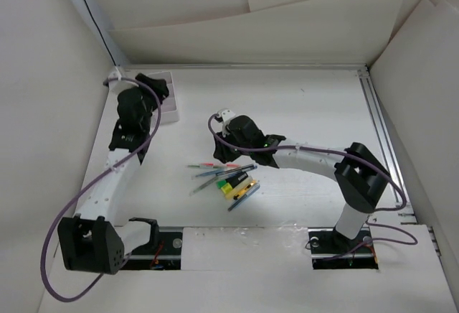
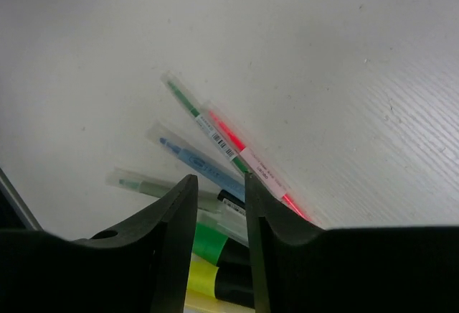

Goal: Sort the stationery into containers
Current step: Place the pen in the storage box, then pick up the pen from the center of the board.

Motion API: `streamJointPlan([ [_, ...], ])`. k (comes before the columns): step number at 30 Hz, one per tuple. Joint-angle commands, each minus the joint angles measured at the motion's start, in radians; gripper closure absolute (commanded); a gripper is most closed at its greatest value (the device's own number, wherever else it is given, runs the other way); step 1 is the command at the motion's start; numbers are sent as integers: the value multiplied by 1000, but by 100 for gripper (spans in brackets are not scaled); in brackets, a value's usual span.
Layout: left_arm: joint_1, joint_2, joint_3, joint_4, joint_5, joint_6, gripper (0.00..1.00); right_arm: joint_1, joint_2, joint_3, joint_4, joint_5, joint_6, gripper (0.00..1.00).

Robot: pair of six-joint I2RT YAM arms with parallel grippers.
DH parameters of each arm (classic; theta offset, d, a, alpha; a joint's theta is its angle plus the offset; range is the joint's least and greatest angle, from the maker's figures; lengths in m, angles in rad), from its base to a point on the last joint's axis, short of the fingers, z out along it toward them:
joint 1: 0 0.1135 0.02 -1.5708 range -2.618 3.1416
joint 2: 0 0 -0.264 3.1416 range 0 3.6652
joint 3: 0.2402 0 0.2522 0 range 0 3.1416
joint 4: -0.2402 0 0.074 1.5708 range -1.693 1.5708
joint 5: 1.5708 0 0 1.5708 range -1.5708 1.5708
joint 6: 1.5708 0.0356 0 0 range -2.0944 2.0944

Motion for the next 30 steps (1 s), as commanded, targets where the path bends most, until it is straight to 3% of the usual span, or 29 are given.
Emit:
streamJointPlan([
  [1, -4, -83, -191, 51, 195, -121, 48, 15, 48, 70, -31, 2, -43, 59],
  [4, -4, -154, -246, -32, 264, -85, 48, 15, 96, 98, -67, 25, -64, 46],
  [12, -4, -359, -435, -68, 412, -74, 47, 15, 173, 162, -188, 105, -85, 45],
  [18, -4, -395, -530, -48, 489, -85, 46, 15, 226, 182, -242, 209, -51, 50],
  [26, -4, -395, -584, -28, 501, -65, 46, 15, 249, 182, -268, 223, -42, 52],
  [30, -4, -360, -627, 26, 501, -65, 44, 15, 259, 182, -280, 254, -32, 64],
])
